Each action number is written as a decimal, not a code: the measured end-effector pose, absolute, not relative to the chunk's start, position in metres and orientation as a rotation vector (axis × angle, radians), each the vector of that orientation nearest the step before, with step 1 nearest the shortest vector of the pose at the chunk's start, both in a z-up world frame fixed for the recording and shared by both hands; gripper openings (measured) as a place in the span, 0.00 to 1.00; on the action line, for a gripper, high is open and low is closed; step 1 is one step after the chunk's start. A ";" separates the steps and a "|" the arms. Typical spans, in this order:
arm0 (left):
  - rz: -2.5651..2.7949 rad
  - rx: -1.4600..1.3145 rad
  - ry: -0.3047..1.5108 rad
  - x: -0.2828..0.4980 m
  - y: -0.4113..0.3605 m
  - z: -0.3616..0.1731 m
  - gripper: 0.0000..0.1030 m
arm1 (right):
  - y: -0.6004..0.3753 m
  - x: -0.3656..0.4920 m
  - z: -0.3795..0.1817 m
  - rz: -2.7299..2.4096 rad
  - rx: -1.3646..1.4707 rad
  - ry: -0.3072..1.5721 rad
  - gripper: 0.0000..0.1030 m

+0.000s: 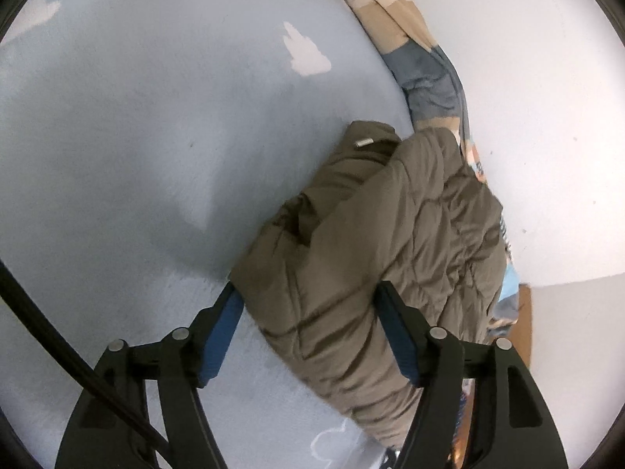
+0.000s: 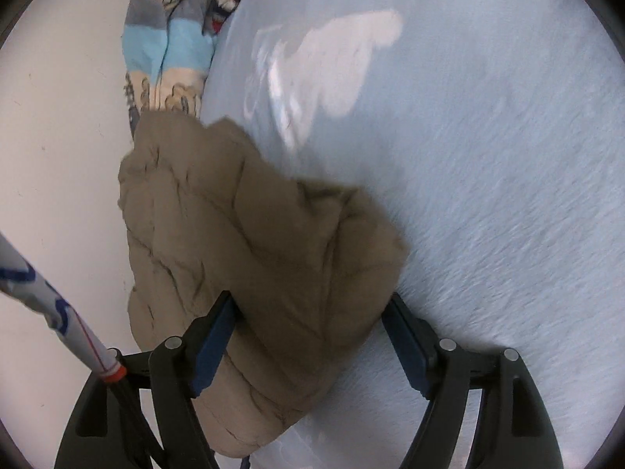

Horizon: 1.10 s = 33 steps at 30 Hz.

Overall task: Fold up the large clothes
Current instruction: 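Grasp the jacket side edge with both grippers and lift it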

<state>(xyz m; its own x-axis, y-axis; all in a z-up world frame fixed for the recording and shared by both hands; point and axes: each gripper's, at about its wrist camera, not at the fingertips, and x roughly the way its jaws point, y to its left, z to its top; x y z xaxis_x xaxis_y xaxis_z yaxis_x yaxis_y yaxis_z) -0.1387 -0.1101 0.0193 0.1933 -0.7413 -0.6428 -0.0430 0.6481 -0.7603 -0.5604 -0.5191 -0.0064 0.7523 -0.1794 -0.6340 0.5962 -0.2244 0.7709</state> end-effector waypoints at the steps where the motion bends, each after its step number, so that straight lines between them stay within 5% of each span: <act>1: -0.557 -0.752 1.301 -0.135 -0.114 0.016 0.70 | -0.518 -0.559 -0.005 -0.749 1.639 0.335 0.79; 7: -0.548 -0.712 1.260 -0.130 -0.129 0.014 0.74 | -0.527 -0.554 -0.008 -0.774 1.625 0.309 0.80; 8: -0.546 -0.670 1.241 -0.131 -0.132 0.019 0.67 | -0.530 -0.551 -0.008 -0.776 1.615 0.321 0.78; 11: -0.562 -0.416 1.139 -0.140 -0.154 0.051 0.43 | -0.534 -0.541 0.005 -0.808 1.519 0.393 0.50; 15: -0.513 -0.011 0.944 -0.167 -0.193 0.084 0.37 | -0.526 -0.508 0.052 -0.879 1.134 0.590 0.33; 18: -0.472 0.211 0.806 -0.190 -0.215 0.094 0.36 | -0.501 -0.470 0.085 -0.936 0.722 0.738 0.31; 23: -0.484 0.260 0.733 -0.204 -0.207 0.110 0.35 | -0.475 -0.455 0.111 -0.968 0.442 0.786 0.30; 33: -0.515 0.278 0.700 -0.232 -0.189 0.139 0.35 | -0.443 -0.469 0.145 -0.944 0.316 0.780 0.30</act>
<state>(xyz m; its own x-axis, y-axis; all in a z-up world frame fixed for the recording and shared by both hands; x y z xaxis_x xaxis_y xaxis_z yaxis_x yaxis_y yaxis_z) -0.2317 -0.1893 0.1387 0.6481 -0.3560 -0.6733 0.5372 0.8403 0.0729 -0.4691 -0.4426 0.1449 0.3448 -0.6040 -0.7185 0.8196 0.5668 -0.0832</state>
